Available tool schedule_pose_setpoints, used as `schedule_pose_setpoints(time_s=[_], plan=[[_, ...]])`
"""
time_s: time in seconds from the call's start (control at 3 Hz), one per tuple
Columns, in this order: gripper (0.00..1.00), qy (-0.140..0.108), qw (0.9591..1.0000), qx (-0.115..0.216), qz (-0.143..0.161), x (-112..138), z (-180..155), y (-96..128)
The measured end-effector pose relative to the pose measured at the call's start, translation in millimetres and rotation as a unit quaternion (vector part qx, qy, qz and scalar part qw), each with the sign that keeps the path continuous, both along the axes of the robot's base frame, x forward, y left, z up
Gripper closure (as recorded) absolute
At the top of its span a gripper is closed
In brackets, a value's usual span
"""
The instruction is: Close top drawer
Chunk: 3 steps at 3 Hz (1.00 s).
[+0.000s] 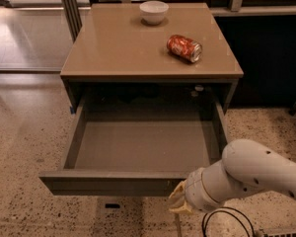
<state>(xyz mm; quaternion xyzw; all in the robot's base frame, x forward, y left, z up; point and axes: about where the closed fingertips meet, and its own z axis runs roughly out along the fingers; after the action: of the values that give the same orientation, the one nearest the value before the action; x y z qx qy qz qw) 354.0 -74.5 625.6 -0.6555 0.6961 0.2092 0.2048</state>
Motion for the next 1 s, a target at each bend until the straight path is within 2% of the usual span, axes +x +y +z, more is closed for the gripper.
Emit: schedule_pose_setpoints(time_s=[0.33, 0.67, 1.0], plan=[[1.00, -0.009, 0.9997, 0.012, -0.020, 20.7, 0.2, -1.6], [1.00, -0.013, 0.9995, 0.013, -0.026, 24.7, 1.1, -3.7], [1.00, -0.045, 0.9971, 0.017, -0.060, 45.5, 11.8, -15.3]])
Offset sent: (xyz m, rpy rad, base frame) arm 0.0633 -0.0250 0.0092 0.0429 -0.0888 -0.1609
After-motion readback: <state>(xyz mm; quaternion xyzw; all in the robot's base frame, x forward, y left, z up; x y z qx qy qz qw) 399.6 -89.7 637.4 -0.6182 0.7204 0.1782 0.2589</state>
